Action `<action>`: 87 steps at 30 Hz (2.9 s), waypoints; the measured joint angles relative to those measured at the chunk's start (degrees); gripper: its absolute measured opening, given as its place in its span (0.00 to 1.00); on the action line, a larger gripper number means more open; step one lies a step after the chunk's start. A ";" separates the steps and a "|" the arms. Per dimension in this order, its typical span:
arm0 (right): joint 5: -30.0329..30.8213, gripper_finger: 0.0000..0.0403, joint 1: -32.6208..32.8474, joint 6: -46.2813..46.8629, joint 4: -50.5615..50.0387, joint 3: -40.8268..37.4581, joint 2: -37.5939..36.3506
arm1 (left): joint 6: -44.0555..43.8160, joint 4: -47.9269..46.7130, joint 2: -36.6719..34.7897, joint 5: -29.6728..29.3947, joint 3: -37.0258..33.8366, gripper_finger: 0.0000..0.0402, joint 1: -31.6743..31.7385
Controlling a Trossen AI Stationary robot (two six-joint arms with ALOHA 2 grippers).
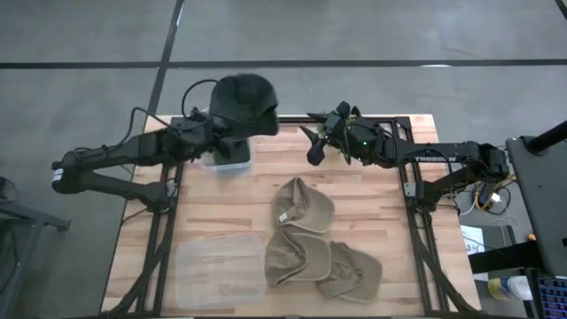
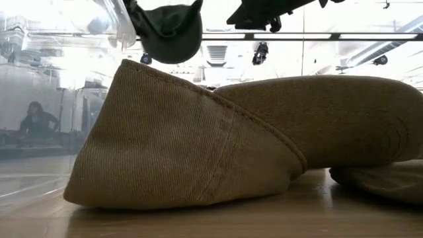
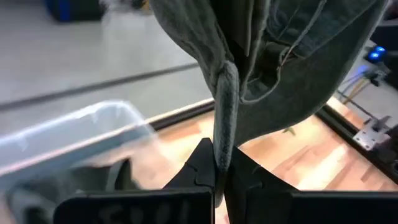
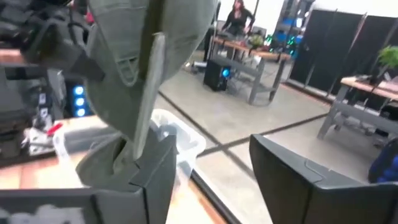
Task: Pick & Place hat
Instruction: Put the black cap into the top transparent bin, then put the brown cap into the bottom transparent bin
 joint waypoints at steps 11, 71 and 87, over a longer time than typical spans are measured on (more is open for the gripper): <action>-0.22 0.57 0.73 4.77 -9.60 -0.94 0.00 | -11.21 -19.86 0.37 -10.59 1.17 0.02 1.03; -0.17 0.57 3.48 6.48 -12.86 -4.51 0.00 | -12.07 -28.10 7.88 23.07 14.01 0.30 17.26; -2.66 0.57 3.58 7.73 -19.97 -4.93 0.02 | -8.08 -26.26 7.92 21.74 13.92 0.30 15.30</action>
